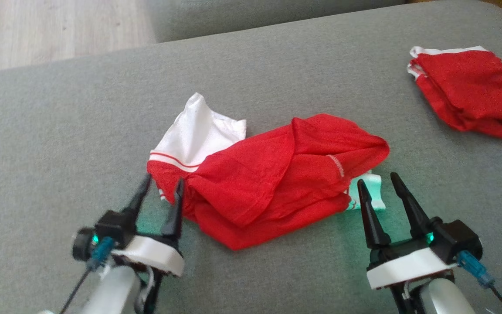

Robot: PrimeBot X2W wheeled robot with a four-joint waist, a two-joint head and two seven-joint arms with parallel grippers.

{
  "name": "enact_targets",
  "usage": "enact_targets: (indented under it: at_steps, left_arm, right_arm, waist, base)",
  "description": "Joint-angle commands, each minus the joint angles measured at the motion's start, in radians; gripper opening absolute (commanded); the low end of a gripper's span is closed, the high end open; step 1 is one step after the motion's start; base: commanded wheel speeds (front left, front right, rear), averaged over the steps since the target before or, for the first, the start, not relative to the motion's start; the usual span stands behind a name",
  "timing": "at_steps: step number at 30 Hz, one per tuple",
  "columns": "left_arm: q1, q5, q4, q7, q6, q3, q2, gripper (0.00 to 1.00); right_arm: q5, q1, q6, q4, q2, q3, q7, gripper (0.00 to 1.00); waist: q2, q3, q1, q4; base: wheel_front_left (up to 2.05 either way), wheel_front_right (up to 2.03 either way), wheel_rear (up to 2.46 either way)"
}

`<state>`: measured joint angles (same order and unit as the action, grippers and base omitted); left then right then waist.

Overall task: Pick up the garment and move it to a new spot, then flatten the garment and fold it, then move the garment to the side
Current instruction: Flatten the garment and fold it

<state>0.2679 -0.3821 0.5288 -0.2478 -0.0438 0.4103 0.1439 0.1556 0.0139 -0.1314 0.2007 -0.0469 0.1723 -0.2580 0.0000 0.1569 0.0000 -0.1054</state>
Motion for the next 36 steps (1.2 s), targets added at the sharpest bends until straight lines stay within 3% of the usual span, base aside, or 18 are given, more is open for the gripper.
enact_targets:
  at_steps: [1,4,7,12,15,19,25,30,36]
  left_arm:
    - [0.026,0.018,-0.065,-0.013,0.017,-0.053,0.037,1.0]
    - [0.055,0.035,-0.134,-0.011,0.025,-0.071,0.076,1.0]
    - [0.137,0.068,-0.18,0.035,0.005,-0.068,0.143,1.0]
    - [0.335,0.097,-0.201,0.244,-0.07,0.009,0.249,1.0]
    - [0.416,0.085,-0.191,0.335,-0.082,0.053,0.291,1.0]
    - [0.556,-0.01,-0.178,0.489,-0.086,0.207,0.369,1.0]
    - [0.708,-0.176,-0.133,0.626,-0.087,0.39,0.49,1.0]
    - [0.77,-0.254,-0.088,0.667,-0.087,0.475,0.545,1.0]
    - [0.797,-0.328,-0.047,0.678,-0.087,0.554,0.571,1.0]
  right_arm:
    - [-0.005,0.043,0.001,-0.03,-0.003,0.017,-0.004,1.0]
    - [-0.006,0.047,0.001,-0.029,-0.003,0.02,-0.004,1.0]
    - [-0.006,0.06,0.001,-0.027,-0.003,0.027,-0.004,1.0]
    - [-0.006,0.094,0.001,-0.029,-0.003,0.046,-0.004,1.0]
    - [-0.003,0.109,0.001,-0.028,-0.003,0.053,-0.004,1.0]
    - [0.01,0.135,0.001,-0.027,-0.003,0.065,-0.004,1.0]
    - [0.03,0.168,0.001,-0.034,-0.003,0.081,-0.004,1.0]
    - [0.044,0.185,0.001,-0.039,-0.003,0.091,-0.004,1.0]
    - [0.054,0.192,0.001,-0.043,-0.003,0.094,-0.004,1.0]
  waist:
    - [0.0,0.01,0.0,0.013]
    - [0.0,0.021,0.0,0.02]
    - [0.0,0.041,0.0,0.019]
    - [0.0,0.092,0.0,-0.008]
    - [0.0,0.116,0.0,-0.027]
    - [0.0,0.165,0.0,-0.069]
    - [0.0,0.229,0.0,-0.128]
    - [0.0,0.257,0.0,-0.166]
    - [0.0,0.274,0.0,-0.196]
  base:
    - [0.0,0.0,0.0]
    - [0.0,0.0,0.0]
    - [0.0,0.0,0.0]
    - [0.0,0.0,0.0]
    - [0.0,0.0,0.0]
    - [0.0,0.0,0.0]
    - [0.0,0.0,0.0]
    - [0.0,0.0,0.0]
    - [0.0,0.0,0.0]
